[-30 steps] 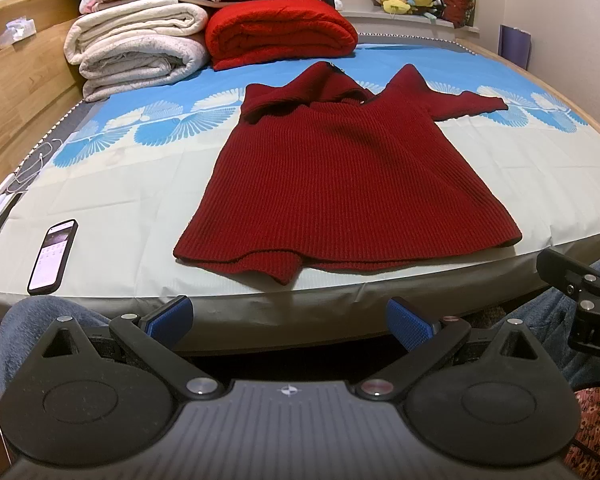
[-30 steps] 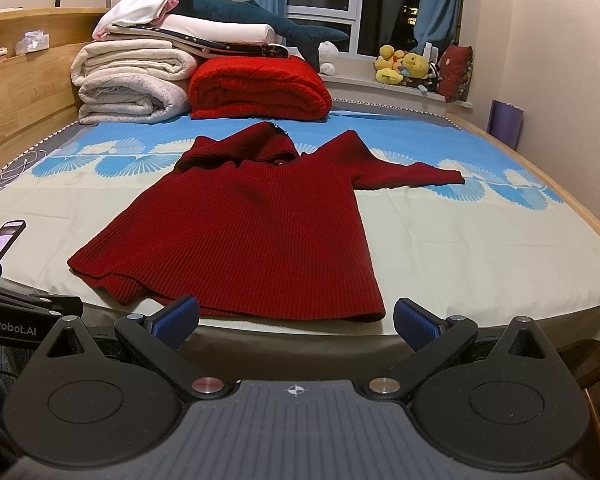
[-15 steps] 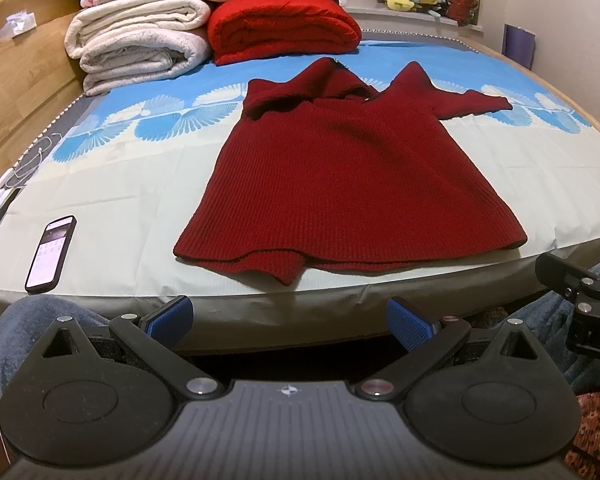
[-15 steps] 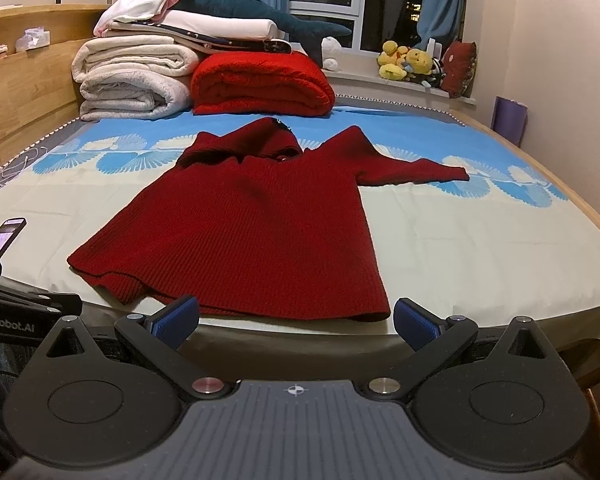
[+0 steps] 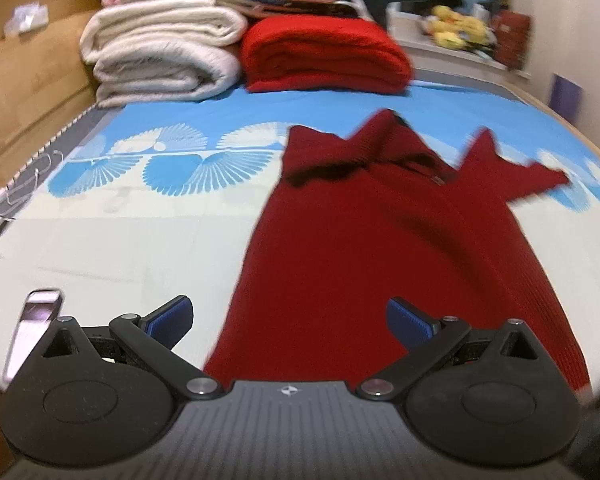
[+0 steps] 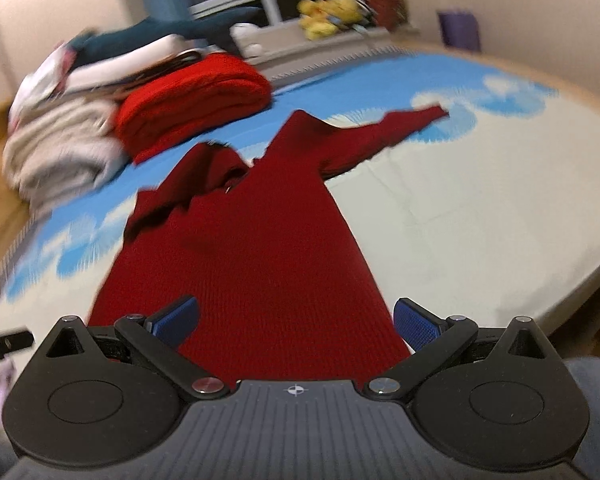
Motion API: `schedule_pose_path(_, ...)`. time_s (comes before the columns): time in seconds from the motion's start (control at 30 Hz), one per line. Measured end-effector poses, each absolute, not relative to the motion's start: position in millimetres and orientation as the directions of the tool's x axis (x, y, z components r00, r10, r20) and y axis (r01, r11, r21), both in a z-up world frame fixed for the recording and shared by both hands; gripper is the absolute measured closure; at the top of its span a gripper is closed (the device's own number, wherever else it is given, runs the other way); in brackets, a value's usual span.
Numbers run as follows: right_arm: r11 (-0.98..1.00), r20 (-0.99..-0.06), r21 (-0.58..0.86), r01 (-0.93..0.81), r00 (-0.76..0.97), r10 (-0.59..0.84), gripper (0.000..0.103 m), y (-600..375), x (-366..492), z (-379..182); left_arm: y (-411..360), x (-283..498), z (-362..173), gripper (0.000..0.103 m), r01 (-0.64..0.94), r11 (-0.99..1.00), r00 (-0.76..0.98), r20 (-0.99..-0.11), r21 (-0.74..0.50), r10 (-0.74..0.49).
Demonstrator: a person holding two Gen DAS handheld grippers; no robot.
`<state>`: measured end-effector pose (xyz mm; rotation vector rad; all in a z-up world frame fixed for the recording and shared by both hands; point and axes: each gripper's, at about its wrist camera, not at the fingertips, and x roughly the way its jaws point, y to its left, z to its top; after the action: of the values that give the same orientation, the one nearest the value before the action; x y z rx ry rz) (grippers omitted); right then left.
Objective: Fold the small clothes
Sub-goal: 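Grasp the red sweater with the left tool while the right tool grasps its sleeve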
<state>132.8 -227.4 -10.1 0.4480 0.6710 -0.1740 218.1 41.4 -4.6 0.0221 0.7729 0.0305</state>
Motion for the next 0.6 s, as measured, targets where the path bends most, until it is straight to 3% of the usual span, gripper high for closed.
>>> schedule_pose_path(0.1,0.847,-0.671,0.384,0.368,0.742,-0.019,0.001,-243,201,-24,37,295,-18,0.000,-0.018,0.999,0.713,-0.700,0.032,0.036)
schedule_pose_path(0.37,0.808,-0.761,0.358,0.468,0.647,-0.038,0.001,-262,363,-60,-32,486,-53,0.000,0.176,0.980,0.693,-0.719,0.096,-0.054)
schedule_pose_path(0.53,0.845,-0.784,0.245,0.476,0.610,-0.116,0.001,-265,399,-77,-83,584,-97,0.001,0.197,0.947,0.633,-0.771,0.254,0.075)
schedule_pose_path(0.57,0.839,-0.792,0.256,0.480,0.602,-0.103,0.001,-267,398,-81,-86,600,-104,0.005,0.172,0.948,0.622,-0.776,0.267,0.106)
schedule_pose_path(0.6,0.833,-0.803,0.265,0.485,0.589,-0.088,0.001,-268,401,-83,-86,616,-111,0.031,0.144,0.952,0.604,-0.786,0.271,0.133)
